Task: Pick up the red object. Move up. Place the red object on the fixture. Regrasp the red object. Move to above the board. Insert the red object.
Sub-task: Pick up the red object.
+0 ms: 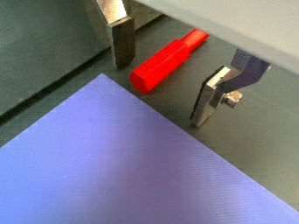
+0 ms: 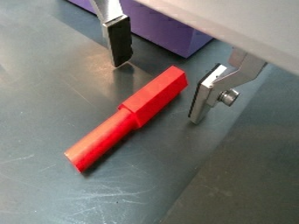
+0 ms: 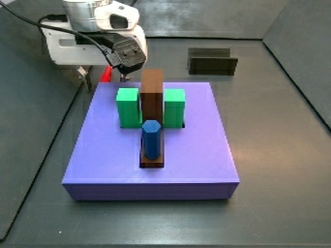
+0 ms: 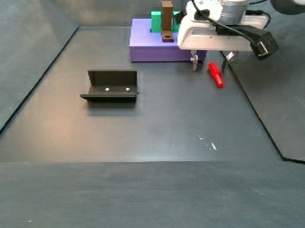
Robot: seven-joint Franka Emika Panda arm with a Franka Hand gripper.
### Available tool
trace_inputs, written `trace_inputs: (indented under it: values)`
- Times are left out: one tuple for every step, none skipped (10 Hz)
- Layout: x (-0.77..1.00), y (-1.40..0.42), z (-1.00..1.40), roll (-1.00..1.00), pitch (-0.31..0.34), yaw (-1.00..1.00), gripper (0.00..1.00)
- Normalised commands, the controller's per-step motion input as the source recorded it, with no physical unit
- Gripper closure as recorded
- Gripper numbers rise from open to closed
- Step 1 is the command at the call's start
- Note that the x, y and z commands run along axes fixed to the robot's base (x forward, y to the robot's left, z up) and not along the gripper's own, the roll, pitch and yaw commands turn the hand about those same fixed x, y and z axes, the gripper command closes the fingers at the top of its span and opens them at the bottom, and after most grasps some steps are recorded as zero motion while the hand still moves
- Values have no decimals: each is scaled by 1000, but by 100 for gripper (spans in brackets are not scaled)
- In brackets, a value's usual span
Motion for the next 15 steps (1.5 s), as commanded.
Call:
trace_inputs:
  values:
    - [0, 0, 0, 0, 0, 0, 100]
    - [0, 0, 0, 0, 0, 0, 100]
    - [0, 0, 0, 0, 0, 0, 100]
    - [0, 0, 0, 0, 0, 0, 100]
    - [0, 0, 0, 0, 0, 0, 100]
    - [0, 0, 0, 0, 0, 0, 100]
    - [0, 0, 0, 0, 0, 0, 100]
    - [0, 0, 0, 0, 0, 0, 100]
    - [0, 0, 0, 0, 0, 0, 100]
    - [0, 0, 0, 0, 0, 0, 100]
    - [0, 0, 0, 0, 0, 0, 100]
    - [0, 0, 0, 0, 0, 0, 100]
    - [0, 0, 0, 0, 0, 0, 100]
    - [0, 0, 0, 0, 0, 0, 100]
    - [0, 0, 0, 0, 0, 0, 100]
